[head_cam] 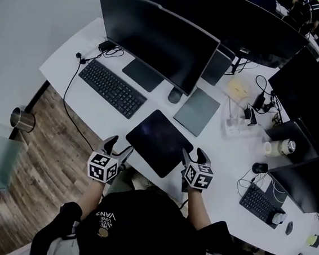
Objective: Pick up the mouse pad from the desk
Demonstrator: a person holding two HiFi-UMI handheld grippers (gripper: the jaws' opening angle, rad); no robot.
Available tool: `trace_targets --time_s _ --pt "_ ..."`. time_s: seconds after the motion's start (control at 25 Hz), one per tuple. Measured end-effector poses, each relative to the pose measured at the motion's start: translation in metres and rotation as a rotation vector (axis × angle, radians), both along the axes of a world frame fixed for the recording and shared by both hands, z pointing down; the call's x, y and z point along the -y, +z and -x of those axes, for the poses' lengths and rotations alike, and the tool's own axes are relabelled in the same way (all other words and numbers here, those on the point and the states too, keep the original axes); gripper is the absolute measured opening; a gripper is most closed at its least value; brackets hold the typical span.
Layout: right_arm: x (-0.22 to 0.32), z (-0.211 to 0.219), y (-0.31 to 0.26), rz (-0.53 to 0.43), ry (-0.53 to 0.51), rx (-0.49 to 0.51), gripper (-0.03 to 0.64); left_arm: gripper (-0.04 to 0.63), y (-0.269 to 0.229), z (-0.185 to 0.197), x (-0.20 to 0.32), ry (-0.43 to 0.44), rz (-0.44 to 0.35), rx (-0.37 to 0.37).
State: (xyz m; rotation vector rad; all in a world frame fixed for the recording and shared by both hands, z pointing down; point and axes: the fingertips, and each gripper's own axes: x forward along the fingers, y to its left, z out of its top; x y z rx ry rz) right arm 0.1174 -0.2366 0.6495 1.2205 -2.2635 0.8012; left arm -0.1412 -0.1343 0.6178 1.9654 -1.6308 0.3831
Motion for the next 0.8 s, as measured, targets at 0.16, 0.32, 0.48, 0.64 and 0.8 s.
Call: trace_targets --time_s 0.16,0.32,0.48,0.64,0.8 --pt "0.006 0.005 0.018 0.018 0.020 -0.057 0.275 0.291 0.012 0.007 0.009 0.051 0.037 -0.002" --pt "0.013 0.000 0.030 0.026 0.061 -0.112 0.275 0.291 0.021 0.006 0.025 0.155 0.070 0.008" --pt "0.020 0.000 0.040 0.033 0.095 -0.144 0.276 0.291 0.033 0.012 0.036 0.234 0.108 0.014" --pt "0.023 0.000 0.053 0.062 0.097 -0.185 0.275 0.291 0.046 0.012 0.039 0.296 0.149 0.005" --pt "0.024 0.000 0.056 0.072 0.109 -0.219 0.275 0.291 0.054 0.016 0.042 0.329 0.175 -0.012"
